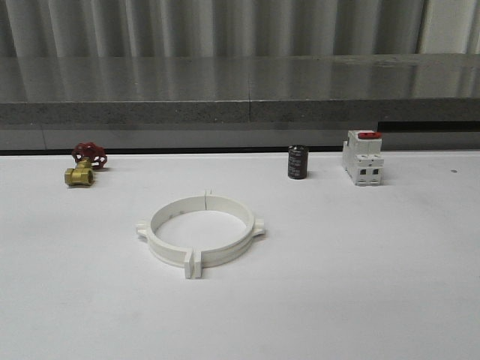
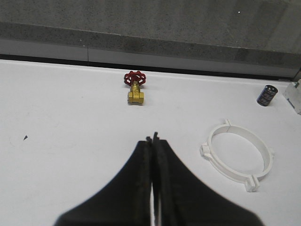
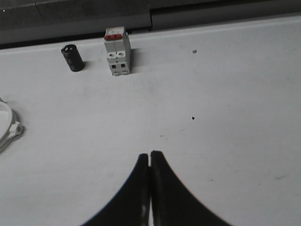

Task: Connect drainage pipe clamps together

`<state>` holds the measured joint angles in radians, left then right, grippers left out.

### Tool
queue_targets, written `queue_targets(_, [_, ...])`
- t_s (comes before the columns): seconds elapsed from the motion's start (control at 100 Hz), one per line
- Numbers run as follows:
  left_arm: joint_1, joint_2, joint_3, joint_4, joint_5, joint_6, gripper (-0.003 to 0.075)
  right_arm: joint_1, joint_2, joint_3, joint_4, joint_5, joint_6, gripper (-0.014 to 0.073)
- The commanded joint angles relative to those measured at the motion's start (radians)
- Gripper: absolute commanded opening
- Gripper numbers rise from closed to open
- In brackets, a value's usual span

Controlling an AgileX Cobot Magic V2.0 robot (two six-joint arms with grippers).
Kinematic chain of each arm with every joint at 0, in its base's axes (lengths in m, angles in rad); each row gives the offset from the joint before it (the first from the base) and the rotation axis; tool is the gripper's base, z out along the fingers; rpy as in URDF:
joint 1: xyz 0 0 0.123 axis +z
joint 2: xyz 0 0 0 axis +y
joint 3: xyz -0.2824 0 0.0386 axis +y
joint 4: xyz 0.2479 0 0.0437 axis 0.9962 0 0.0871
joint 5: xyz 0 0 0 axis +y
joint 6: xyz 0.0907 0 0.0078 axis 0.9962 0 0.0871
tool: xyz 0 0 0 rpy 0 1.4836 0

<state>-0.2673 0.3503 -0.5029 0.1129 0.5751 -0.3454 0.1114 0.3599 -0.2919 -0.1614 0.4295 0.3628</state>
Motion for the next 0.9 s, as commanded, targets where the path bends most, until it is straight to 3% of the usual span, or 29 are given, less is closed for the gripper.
queue_targets(0.0, [0.003, 0.006, -0.026, 0.004, -0.078, 0.001, -0.0020, -0.046, -0.064, 0.019, 0.051, -0.127, -0.082, -0.0069])
queue_targets(0.21, [0.003, 0.006, -0.026, 0.004, -0.078, 0.001, -0.0020, -0.106, -0.226, 0.123, 0.167, -0.214, -0.215, -0.0069])
queue_targets(0.49, [0.003, 0.006, -0.026, 0.004, -0.078, 0.001, -0.0020, -0.106, -0.384, 0.247, 0.168, -0.322, -0.216, -0.0069])
queue_targets(0.64, [0.003, 0.006, -0.026, 0.004, -0.078, 0.001, -0.0020, -0.106, -0.391, 0.306, 0.172, -0.395, -0.215, -0.0069])
queue_targets(0.89, [0.003, 0.008, -0.026, 0.004, -0.078, 0.001, -0.0020, -0.106, -0.391, 0.304, 0.173, -0.399, -0.215, -0.0069])
